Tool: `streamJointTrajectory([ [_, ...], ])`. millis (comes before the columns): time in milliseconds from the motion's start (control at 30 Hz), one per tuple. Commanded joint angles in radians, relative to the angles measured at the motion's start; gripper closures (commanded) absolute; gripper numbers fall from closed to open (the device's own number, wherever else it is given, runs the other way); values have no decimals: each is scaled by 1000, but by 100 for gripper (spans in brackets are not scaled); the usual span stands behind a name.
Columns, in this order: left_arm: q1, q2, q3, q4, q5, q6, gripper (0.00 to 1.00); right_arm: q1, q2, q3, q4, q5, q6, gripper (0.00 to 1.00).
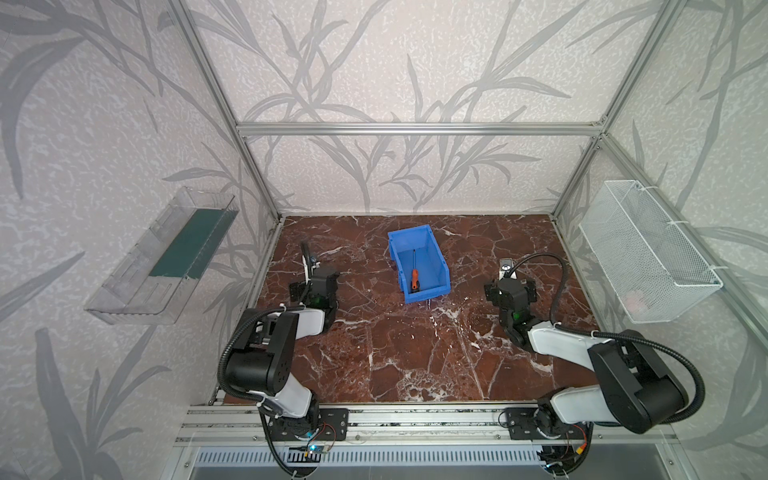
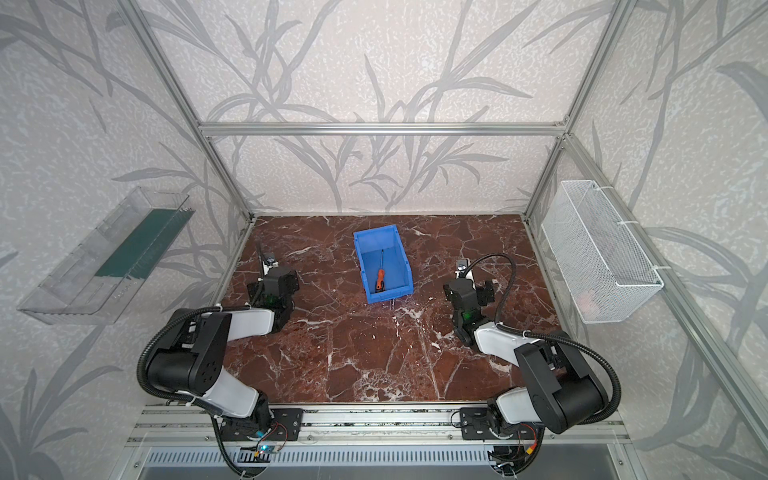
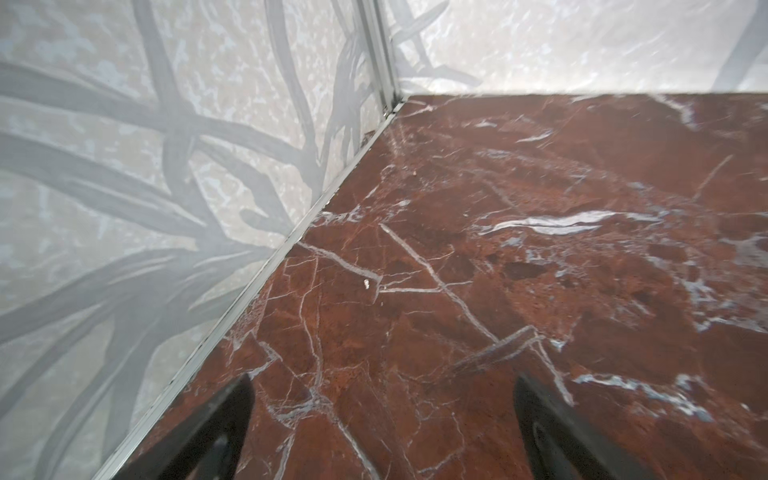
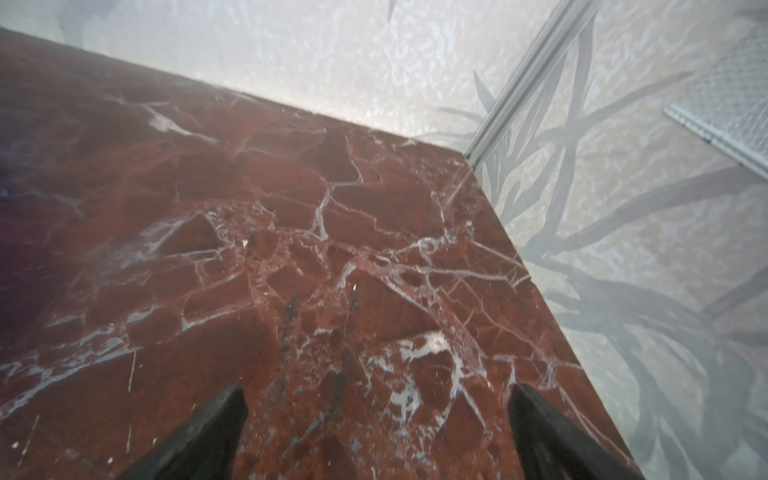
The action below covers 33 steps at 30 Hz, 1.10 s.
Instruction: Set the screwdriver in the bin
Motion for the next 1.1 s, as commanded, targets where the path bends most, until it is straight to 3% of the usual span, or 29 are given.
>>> streamJointTrajectory([
  [0, 14, -33, -60, 156, 66, 15, 1, -1, 76, -64, 297, -14, -107, 1],
  [133, 70, -21, -129, 250, 259, 5, 1, -1, 139, -115, 498, -40, -148, 1],
  [200, 69, 27, -153, 388, 248, 31, 1, -6, 135, -140, 532, -55, -145, 1],
  [300, 66, -20, -117, 232, 232, -2, 1, -72, 132, -199, 605, -170, -83, 1],
  [367, 66, 3, -134, 302, 230, 7, 1, -148, 136, -198, 554, -325, -29, 1],
  [400, 65, 19, -143, 353, 227, 24, 1, -155, 153, -167, 522, -316, -14, 1],
  [500, 63, -1, -131, 294, 224, 5, 1, -185, 188, -124, 497, -342, -12, 1],
  [633, 63, 4, -135, 312, 225, 8, 1, -303, 148, -82, 342, -503, 76, 1],
  [1067, 64, 10, -138, 331, 226, 14, 1, -280, 157, -53, 308, -531, 35, 1],
])
